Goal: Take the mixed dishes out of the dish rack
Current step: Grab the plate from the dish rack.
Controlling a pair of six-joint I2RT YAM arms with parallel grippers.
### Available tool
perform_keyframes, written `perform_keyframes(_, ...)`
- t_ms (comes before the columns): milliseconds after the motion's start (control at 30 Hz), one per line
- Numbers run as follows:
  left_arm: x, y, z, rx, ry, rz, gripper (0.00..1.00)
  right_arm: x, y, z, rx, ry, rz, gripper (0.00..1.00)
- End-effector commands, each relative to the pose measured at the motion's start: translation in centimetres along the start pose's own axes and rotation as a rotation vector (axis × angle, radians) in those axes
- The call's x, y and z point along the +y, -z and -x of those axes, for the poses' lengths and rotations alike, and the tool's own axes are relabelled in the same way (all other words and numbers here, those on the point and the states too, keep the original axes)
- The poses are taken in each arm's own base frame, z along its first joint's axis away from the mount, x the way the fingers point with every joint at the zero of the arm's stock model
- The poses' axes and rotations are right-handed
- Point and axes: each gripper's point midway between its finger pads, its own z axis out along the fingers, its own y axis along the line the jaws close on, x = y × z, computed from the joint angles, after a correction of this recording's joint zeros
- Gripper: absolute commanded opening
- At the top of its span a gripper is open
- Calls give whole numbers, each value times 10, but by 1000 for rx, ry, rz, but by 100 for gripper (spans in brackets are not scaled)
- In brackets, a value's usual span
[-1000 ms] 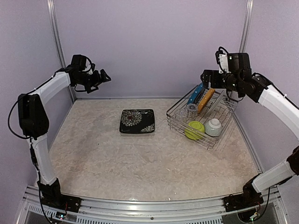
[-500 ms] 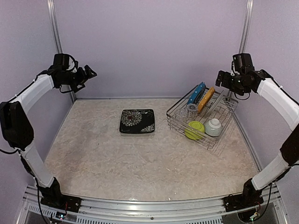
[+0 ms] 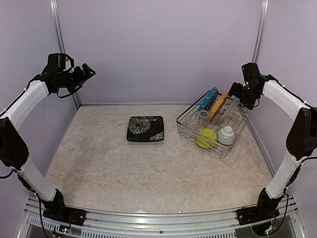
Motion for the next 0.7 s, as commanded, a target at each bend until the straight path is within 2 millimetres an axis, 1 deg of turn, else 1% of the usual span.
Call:
perform_keyframes(0, -1, 4, 2, -20, -2, 3, 99, -10, -18, -5, 56, -90, 11, 90)
perform_keyframes(233, -1, 4, 0, -19, -1, -4, 99, -12, -48, -16, 115, -136, 40, 87)
perform_keyframes(333, 0, 2, -4, -4, 10, -10, 98, -12, -59, -25, 149, -152, 46, 87)
perform_keyframes(433, 0, -1, -10, 15, 26, -20, 97, -12, -67, -29, 161, -167, 52, 85)
perform_keyframes(667, 0, -1, -14, 24, 35, -30, 94, -10, -85, -29, 156, -178, 64, 78)
